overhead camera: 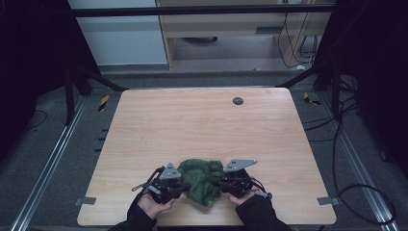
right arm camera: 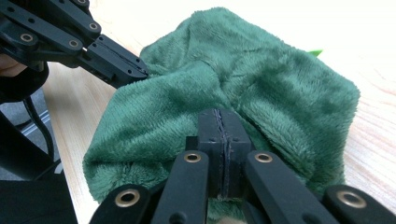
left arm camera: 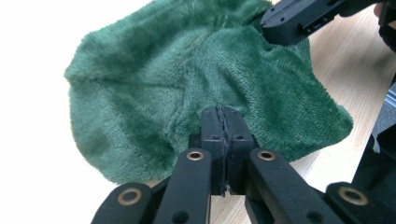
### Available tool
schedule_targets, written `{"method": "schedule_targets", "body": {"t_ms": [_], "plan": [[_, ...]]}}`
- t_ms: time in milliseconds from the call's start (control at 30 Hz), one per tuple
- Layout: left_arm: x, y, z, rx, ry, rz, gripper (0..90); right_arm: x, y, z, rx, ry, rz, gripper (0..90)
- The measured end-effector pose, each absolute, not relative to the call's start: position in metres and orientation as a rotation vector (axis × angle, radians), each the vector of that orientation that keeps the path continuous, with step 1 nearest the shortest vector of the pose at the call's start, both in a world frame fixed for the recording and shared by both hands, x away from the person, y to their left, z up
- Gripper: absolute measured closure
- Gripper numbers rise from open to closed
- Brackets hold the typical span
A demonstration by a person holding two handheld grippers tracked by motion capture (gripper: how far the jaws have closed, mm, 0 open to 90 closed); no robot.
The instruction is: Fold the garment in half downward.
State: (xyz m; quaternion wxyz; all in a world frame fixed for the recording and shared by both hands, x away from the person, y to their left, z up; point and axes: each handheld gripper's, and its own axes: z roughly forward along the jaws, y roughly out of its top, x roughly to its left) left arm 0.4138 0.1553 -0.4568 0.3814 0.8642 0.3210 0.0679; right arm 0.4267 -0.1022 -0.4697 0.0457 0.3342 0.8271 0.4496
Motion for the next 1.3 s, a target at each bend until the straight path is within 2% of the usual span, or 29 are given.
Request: {"method": "schedule_targets", "body": {"t_ms": [200,600,867,1300], "plan": [[0.417,0.168,-0.443,2.136,0.849,0.215,83.8,0.427,-0.109,-0.459,1.021,2.476,1.41,86.7],[0.434,0.206,-0.439,2.055,0.991,0.33,72.5,0.439,-0.147,-0.447,1.103,2.297,1.388,75.3],[0.447,0.236,-0.444,1.994,1.105,0.386,65.8,0.449,-0.176,-0.45,1.229,2.182,1.3,59.0],[0.463,0.268,-0.458,1.975,1.238,0.485,51.0,0.463,-0.208,-0.465,1.366,2.106,1.153,43.6]]}}
